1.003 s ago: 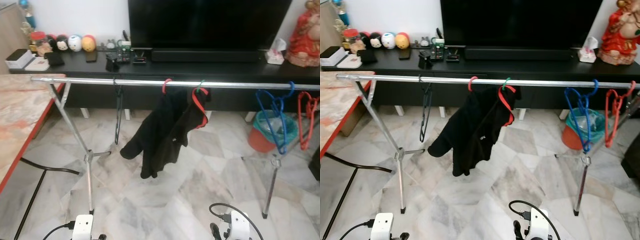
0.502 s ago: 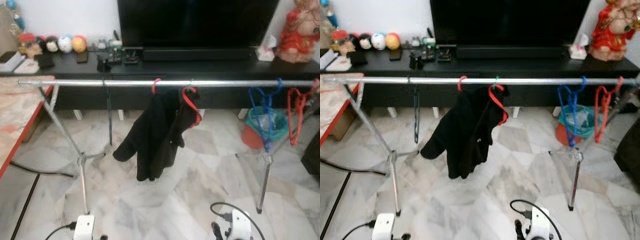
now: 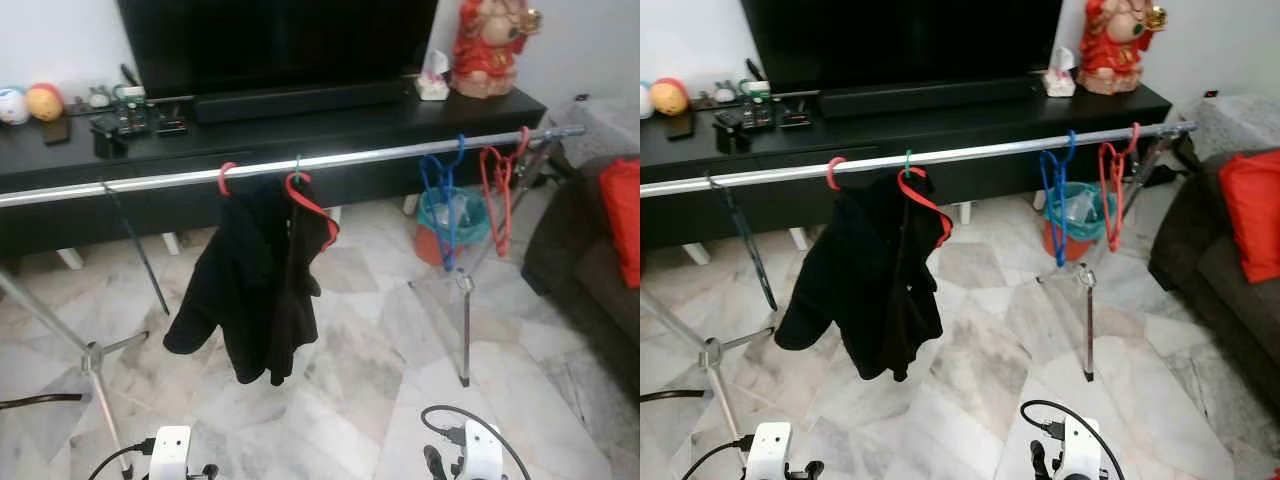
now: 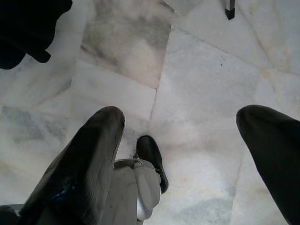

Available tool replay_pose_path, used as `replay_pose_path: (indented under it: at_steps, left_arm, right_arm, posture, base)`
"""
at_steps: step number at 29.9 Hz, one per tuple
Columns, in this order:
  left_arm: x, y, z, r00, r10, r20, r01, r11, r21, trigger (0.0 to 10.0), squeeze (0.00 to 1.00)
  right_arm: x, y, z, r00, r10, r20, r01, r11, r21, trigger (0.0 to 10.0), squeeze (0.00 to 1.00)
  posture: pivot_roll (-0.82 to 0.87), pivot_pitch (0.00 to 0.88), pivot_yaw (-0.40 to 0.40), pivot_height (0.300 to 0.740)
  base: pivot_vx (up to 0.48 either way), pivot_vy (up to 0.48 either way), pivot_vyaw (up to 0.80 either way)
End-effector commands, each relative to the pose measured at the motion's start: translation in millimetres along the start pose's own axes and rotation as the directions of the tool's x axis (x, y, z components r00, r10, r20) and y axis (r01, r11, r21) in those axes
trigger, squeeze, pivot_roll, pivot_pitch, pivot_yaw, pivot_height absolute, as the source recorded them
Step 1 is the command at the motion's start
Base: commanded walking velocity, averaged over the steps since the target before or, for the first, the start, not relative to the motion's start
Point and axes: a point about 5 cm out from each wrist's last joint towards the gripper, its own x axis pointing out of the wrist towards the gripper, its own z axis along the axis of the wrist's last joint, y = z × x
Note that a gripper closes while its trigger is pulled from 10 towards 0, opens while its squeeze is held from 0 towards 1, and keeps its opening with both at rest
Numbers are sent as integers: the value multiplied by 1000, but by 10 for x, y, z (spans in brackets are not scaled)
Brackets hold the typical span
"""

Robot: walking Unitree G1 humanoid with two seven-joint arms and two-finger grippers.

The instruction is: Hang hanger

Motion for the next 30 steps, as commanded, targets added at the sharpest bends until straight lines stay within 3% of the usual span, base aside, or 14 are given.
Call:
replay_pose_path:
  at_steps: [1,7,30]
  left_arm:
    - [-14,0,-64,1000,0,-21,0,1000,1,10000,0]
    - [-12,-19,-58,1000,-8,-18,8,1000,11,10000,0]
    - [-10,-14,-41,1000,-7,-6,7,1000,2,10000,0]
  right_arm:
    - [5,18,13,1000,4,4,-4,1000,-9,10000,0]
    - [7,26,19,1000,4,7,-4,1000,-17,10000,0]
    - [12,47,35,1000,9,12,-8,1000,-15,10000,0]
  posture:
    - [-41,0,-8,740]
    - [-41,0,-8,740]
    - [-41,0,-6,740]
  base:
    - [0,0,0]
    - [0,0,0]
    - [-246,0,0]
